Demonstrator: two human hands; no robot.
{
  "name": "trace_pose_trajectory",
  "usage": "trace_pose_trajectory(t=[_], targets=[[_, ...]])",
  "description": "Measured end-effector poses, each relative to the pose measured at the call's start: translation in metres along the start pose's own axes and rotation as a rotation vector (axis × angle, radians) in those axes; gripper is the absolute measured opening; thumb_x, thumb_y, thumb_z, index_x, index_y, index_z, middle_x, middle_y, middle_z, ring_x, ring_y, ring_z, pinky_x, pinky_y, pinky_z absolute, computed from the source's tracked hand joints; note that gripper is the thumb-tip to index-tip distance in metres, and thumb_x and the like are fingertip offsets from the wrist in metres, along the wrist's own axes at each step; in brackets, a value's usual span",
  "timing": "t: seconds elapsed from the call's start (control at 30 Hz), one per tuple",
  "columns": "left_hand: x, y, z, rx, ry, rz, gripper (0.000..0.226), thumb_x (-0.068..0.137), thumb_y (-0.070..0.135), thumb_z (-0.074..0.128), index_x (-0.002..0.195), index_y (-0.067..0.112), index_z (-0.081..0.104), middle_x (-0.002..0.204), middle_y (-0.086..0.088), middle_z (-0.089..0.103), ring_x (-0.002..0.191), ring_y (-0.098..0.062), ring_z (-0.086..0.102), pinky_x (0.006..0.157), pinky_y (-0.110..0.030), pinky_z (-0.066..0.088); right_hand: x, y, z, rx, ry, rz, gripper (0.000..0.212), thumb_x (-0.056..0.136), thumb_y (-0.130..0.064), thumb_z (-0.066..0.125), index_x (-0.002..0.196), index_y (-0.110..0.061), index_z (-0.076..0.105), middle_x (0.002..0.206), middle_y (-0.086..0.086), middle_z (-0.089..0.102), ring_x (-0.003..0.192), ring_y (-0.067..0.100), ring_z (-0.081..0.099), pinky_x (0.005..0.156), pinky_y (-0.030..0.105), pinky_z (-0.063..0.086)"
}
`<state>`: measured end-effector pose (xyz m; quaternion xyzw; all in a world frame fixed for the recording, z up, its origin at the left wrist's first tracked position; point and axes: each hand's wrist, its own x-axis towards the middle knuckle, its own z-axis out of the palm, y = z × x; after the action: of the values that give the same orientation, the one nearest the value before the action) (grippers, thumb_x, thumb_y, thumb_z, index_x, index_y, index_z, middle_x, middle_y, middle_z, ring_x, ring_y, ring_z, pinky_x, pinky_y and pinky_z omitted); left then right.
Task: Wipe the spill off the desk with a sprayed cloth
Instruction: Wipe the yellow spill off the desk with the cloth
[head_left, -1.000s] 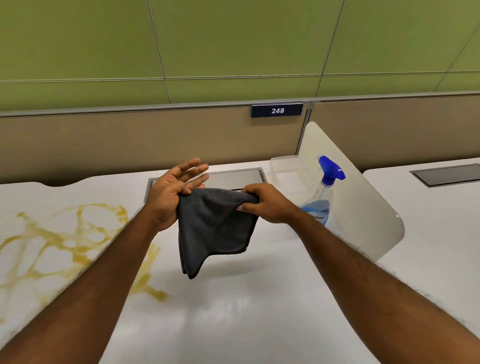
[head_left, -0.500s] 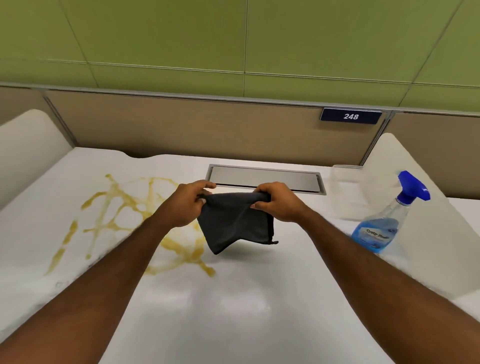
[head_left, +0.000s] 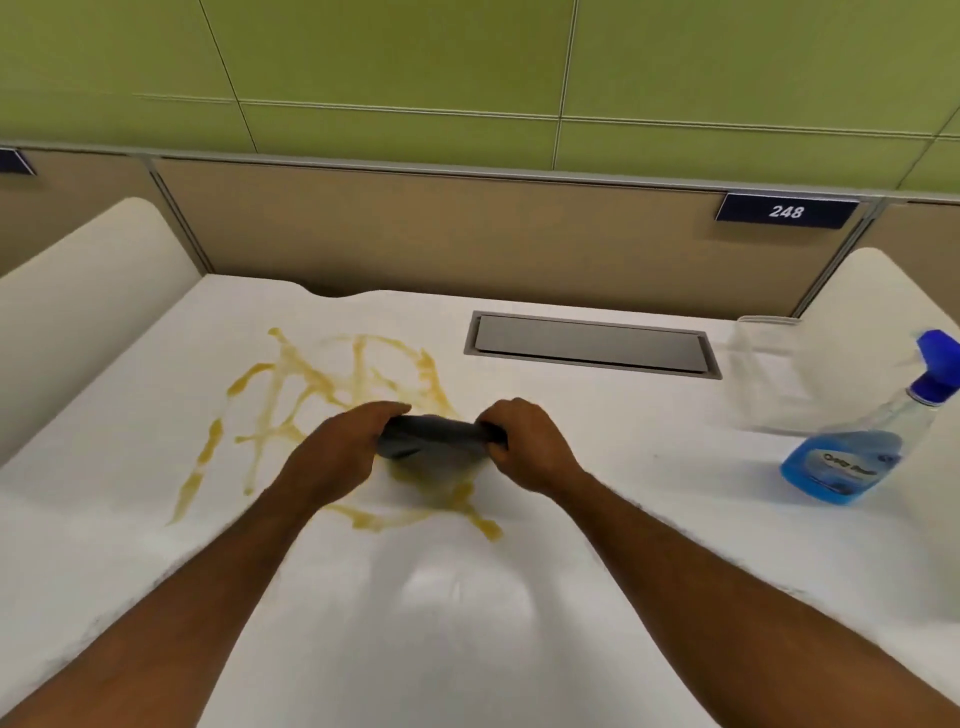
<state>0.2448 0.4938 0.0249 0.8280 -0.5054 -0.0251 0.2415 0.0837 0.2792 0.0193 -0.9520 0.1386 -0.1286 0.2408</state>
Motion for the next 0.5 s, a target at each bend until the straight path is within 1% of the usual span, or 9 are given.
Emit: trace_pose_trajectory(t=[0.07, 0.13, 0.23, 0.3, 0.4, 0.43, 0.5], targets=[[-0.027, -0.017, 0.014, -0.011, -0.098, 0.021, 0.054, 0.091, -0.001, 0.048, 0.137, 0.027, 0.053, 0.134, 0.005, 0.061, 0.116, -0.019, 0.061, 0.096, -0.032, 0.049, -0.019, -0.006, 0.022, -0.012, -0.063, 0.016, 0.016, 0.072, -0.008, 0.06, 0.084, -0.015, 0.067, 0.08, 0.004, 0.065, 0.075, 0.024, 0.055, 0.066, 0.037, 0.044], [-0.051, -0.029, 0.028, -0.044, -0.166, 0.066, 0.056, 0.09, -0.002, 0.049, 0.138, 0.026, 0.052, 0.137, 0.006, 0.059, 0.12, -0.019, 0.061, 0.099, -0.033, 0.049, -0.038, -0.01, 0.041, -0.012, -0.098, 0.053, 0.013, 0.068, -0.01, 0.062, 0.079, -0.014, 0.065, 0.075, 0.003, 0.064, 0.071, 0.023, 0.054, 0.063, 0.035, 0.042], [-0.076, -0.041, 0.045, -0.08, -0.193, 0.124, 0.056, 0.09, -0.004, 0.051, 0.139, 0.023, 0.053, 0.139, 0.007, 0.057, 0.125, -0.014, 0.057, 0.104, -0.022, 0.042, -0.064, -0.015, 0.066, -0.001, -0.096, 0.095, 0.018, 0.065, -0.012, 0.065, 0.082, -0.016, 0.065, 0.078, 0.0, 0.064, 0.07, 0.021, 0.055, 0.064, 0.032, 0.042], [-0.088, -0.047, 0.054, -0.097, -0.215, 0.155, 0.053, 0.09, -0.002, 0.052, 0.138, 0.022, 0.053, 0.139, 0.006, 0.057, 0.125, -0.013, 0.057, 0.103, -0.018, 0.039, -0.078, -0.016, 0.079, -0.035, -0.101, 0.081, 0.019, 0.065, -0.017, 0.066, 0.084, -0.018, 0.064, 0.081, -0.002, 0.062, 0.073, 0.018, 0.055, 0.068, 0.03, 0.042], [-0.099, -0.057, 0.065, -0.105, -0.25, 0.245, 0.051, 0.089, 0.004, 0.056, 0.137, 0.02, 0.054, 0.141, 0.003, 0.056, 0.125, -0.014, 0.057, 0.102, -0.019, 0.04, -0.094, -0.016, 0.093, -0.085, -0.128, 0.096, 0.022, 0.07, -0.032, 0.065, 0.089, -0.021, 0.064, 0.091, -0.004, 0.059, 0.085, 0.015, 0.054, 0.082, 0.027, 0.037], [-0.101, -0.06, 0.068, -0.093, -0.264, 0.281, 0.05, 0.088, 0.009, 0.058, 0.137, 0.02, 0.054, 0.143, 0.002, 0.054, 0.127, -0.015, 0.056, 0.102, -0.02, 0.042, -0.098, -0.017, 0.096, -0.098, -0.138, 0.105, 0.027, 0.072, -0.04, 0.065, 0.092, -0.022, 0.064, 0.095, -0.005, 0.058, 0.089, 0.014, 0.053, 0.086, 0.028, 0.037], [-0.101, -0.067, 0.07, -0.048, -0.299, 0.334, 0.052, 0.087, 0.025, 0.062, 0.138, 0.02, 0.053, 0.147, -0.001, 0.049, 0.131, -0.018, 0.052, 0.103, -0.026, 0.043, -0.103, -0.021, 0.101, -0.12, -0.146, 0.132, 0.041, 0.073, -0.057, 0.065, 0.099, -0.026, 0.063, 0.102, -0.006, 0.057, 0.096, 0.012, 0.051, 0.093, 0.029, 0.036]])
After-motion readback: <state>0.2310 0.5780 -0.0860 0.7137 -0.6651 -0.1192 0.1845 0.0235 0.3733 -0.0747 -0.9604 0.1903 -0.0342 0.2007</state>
